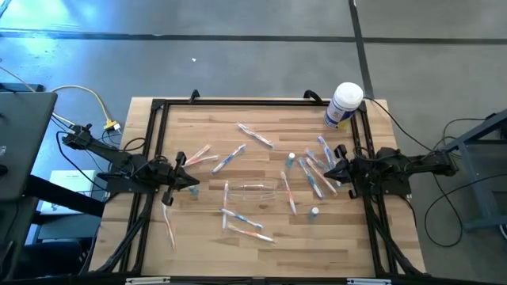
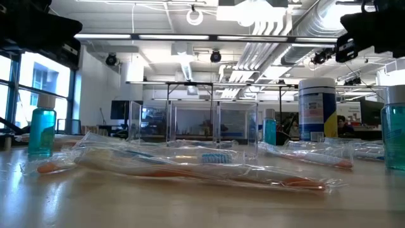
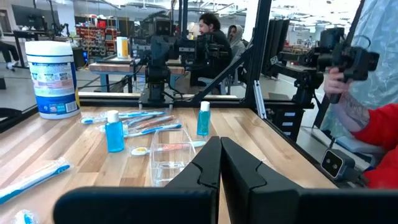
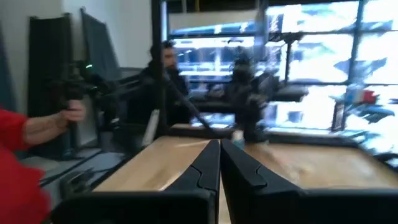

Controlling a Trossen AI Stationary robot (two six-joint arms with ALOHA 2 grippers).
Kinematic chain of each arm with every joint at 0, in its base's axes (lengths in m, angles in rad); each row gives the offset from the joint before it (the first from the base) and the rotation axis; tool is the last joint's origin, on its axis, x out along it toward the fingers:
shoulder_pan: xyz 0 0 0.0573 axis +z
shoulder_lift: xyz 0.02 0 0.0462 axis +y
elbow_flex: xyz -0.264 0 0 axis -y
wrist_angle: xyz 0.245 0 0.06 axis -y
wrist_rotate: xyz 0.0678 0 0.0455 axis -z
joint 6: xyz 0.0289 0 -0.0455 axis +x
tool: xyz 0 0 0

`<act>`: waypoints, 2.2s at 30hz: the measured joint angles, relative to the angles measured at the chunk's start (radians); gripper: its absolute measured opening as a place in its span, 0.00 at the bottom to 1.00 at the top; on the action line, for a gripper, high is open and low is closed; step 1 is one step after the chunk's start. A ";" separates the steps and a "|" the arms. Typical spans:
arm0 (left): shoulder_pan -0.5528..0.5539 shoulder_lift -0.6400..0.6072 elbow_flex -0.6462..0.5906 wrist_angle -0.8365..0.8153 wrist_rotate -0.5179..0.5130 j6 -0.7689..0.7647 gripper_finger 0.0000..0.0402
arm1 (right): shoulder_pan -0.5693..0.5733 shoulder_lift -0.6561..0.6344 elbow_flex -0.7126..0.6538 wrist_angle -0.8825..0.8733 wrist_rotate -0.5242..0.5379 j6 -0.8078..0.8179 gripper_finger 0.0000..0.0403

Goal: Pick & Place toothbrushing station
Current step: Put the blue mouthwash bottle into the transparent organizer

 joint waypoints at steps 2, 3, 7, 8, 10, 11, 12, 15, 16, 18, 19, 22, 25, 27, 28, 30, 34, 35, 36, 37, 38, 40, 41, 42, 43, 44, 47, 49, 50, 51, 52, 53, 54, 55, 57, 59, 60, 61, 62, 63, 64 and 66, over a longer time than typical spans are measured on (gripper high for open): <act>0.000 0.000 0.000 0.000 0.000 0.015 0.01 | 0.000 0.013 0.037 0.011 0.078 -0.016 0.01; 0.000 0.000 0.000 0.000 0.000 0.022 0.01 | 0.000 0.024 0.054 0.011 0.109 -0.017 0.01; 0.000 0.000 0.000 0.000 0.000 0.033 0.01 | 0.000 0.115 0.126 -0.040 0.183 0.025 0.01; 0.000 0.000 0.000 0.001 0.000 0.033 0.01 | 0.000 0.142 0.144 -0.053 0.205 0.041 0.01; 0.000 0.000 0.000 0.000 0.000 0.033 0.01 | 0.000 0.204 0.171 -0.063 0.237 0.061 0.01; 0.000 0.000 0.000 0.000 0.000 0.033 0.01 | 0.000 0.239 0.183 -0.066 0.244 0.069 0.01; 0.000 0.000 0.000 0.001 0.000 0.033 0.01 | 0.000 0.274 0.195 -0.068 0.247 0.084 0.01; 0.000 0.000 0.000 0.000 0.000 0.034 0.01 | 0.000 0.387 0.252 -0.091 0.247 0.133 0.01; 0.000 0.000 0.000 0.000 0.000 0.034 0.01 | 0.000 0.423 0.274 -0.100 0.247 0.138 0.01; 0.000 0.000 0.000 0.000 0.000 0.034 0.01 | 0.000 0.492 0.320 -0.121 0.248 0.138 0.01; 0.000 0.000 0.000 0.000 0.000 0.034 0.01 | 0.000 0.532 0.347 -0.125 0.251 0.136 0.01; 0.000 0.000 0.000 0.000 0.000 0.034 0.01 | 0.000 0.657 0.434 -0.181 0.300 0.132 0.02; 0.000 0.000 0.000 0.000 0.000 0.034 0.01 | 0.000 0.769 0.511 -0.250 0.352 0.141 0.09; 0.000 0.000 0.000 0.000 0.000 0.034 0.01 | 0.000 0.837 0.556 -0.265 0.371 0.141 0.16; 0.000 0.000 0.000 0.000 0.000 0.033 0.01 | 0.000 0.865 0.571 -0.274 0.381 0.140 0.20; 0.000 0.000 0.000 0.000 0.001 0.033 0.01 | 0.000 0.920 0.597 -0.279 0.396 0.135 0.29; 0.000 0.000 0.000 0.000 0.001 0.028 0.01 | -0.001 1.002 0.625 -0.274 0.463 0.134 0.46; 0.000 0.000 0.000 0.000 0.001 0.028 0.01 | -0.001 1.017 0.625 -0.275 0.493 0.136 0.49; 0.000 0.000 0.000 0.000 0.001 0.028 0.01 | -0.001 1.032 0.625 -0.279 0.523 0.149 0.51; 0.000 0.000 0.000 0.000 0.001 0.028 0.01 | -0.002 1.046 0.625 -0.288 0.558 0.175 0.53; 0.000 0.000 0.000 0.000 0.001 0.028 0.01 | -0.007 1.057 0.625 -0.297 0.595 0.213 0.55; 0.000 0.000 0.000 0.000 0.001 0.029 0.01 | -0.024 1.071 0.625 -0.323 0.649 0.291 0.56; 0.000 0.000 0.000 0.000 0.001 0.029 0.01 | -0.038 1.074 0.625 -0.345 0.656 0.330 0.57; 0.000 0.000 0.000 0.000 0.001 0.030 0.01 | -0.051 1.080 0.625 -0.364 0.656 0.368 0.57; 0.000 0.000 0.000 0.000 0.001 0.032 0.01 | -0.063 1.084 0.625 -0.382 0.648 0.409 0.57; 0.000 0.000 0.000 0.000 0.001 0.035 0.01 | -0.077 1.087 0.625 -0.404 0.630 0.450 0.57; 0.000 0.000 0.000 0.000 0.001 0.036 0.01 | -0.109 1.114 0.625 -0.435 0.578 0.541 0.57; 0.000 0.000 0.000 0.000 0.001 0.037 0.01 | -0.126 1.134 0.625 -0.451 0.555 0.559 0.57; 0.000 0.000 0.000 -0.002 0.001 0.037 0.01 | -0.131 1.149 0.625 -0.445 0.553 0.559 0.57; 0.000 0.000 0.000 -0.004 0.001 0.037 0.01 | -0.133 1.162 0.625 -0.436 0.552 0.560 0.57; 0.000 0.000 0.000 -0.004 0.001 0.037 0.01 | -0.135 1.175 0.625 -0.433 0.552 0.560 0.57; 0.000 0.000 0.000 -0.004 0.001 0.037 0.01 | -0.137 1.188 0.625 -0.433 0.549 0.560 0.57; 0.000 0.000 0.000 -0.005 0.001 0.037 0.01 | -0.139 1.200 0.625 -0.426 0.543 0.560 0.57; 0.000 0.000 0.000 -0.007 0.001 0.037 0.01 | -0.139 1.213 0.625 -0.415 0.531 0.562 0.57; 0.000 0.000 0.000 -0.007 0.001 0.037 0.01 | -0.138 1.234 0.625 -0.410 0.523 0.567 0.57; 0.000 0.000 0.000 -0.007 0.001 0.037 0.01 | -0.138 1.255 0.625 -0.403 0.524 0.579 0.57; 0.000 0.000 0.000 -0.007 0.001 0.037 0.01 | -0.138 1.265 0.625 -0.397 0.524 0.581 0.57; 0.000 0.000 0.000 -0.007 0.001 0.037 0.01 | -0.138 1.274 0.625 -0.394 0.524 0.581 0.57; 0.000 0.000 0.000 -0.007 0.001 0.037 0.01 | -0.138 1.286 0.625 -0.389 0.524 0.581 0.57; 0.000 0.000 0.000 -0.007 0.001 0.037 0.01 | -0.138 1.296 0.625 -0.379 0.524 0.581 0.57; 0.000 0.000 0.000 -0.007 0.001 0.037 0.01 | -0.138 1.306 0.625 -0.370 0.524 0.580 0.57; 0.000 0.000 0.000 -0.007 0.001 0.037 0.01 | -0.138 1.326 0.625 -0.354 0.524 0.580 0.57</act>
